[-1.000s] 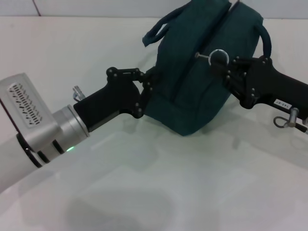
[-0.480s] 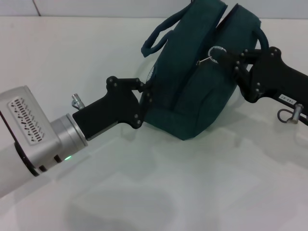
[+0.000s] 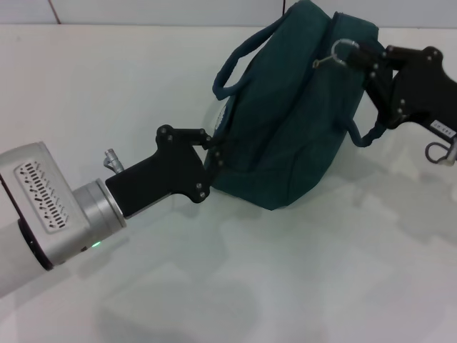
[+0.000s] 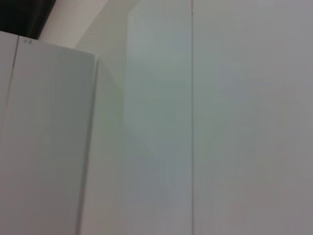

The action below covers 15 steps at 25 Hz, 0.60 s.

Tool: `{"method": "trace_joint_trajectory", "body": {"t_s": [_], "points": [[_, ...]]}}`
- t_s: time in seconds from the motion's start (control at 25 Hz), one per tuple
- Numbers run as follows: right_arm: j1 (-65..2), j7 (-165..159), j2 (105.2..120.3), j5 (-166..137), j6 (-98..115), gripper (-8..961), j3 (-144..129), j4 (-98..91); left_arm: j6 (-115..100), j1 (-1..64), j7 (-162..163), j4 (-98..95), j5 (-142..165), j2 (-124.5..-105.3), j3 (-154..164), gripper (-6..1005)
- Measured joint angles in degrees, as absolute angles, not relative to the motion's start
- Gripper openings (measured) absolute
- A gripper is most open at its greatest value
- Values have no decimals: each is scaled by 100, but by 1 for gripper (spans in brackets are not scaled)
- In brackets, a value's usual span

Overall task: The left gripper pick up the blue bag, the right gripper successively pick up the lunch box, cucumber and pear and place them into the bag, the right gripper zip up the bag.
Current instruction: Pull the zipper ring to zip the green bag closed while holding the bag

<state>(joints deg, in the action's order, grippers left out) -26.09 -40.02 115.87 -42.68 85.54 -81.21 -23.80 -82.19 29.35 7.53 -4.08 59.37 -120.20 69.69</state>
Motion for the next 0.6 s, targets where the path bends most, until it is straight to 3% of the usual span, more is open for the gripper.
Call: {"method": "trace_joint_trajectory", "body": {"t_s": [0.6], "points": [[-2375, -3427, 11594, -3585, 8162, 7, -8121, -2282, -8340, 2592, 1025, -865, 5864, -11941, 6908, 49]]}}
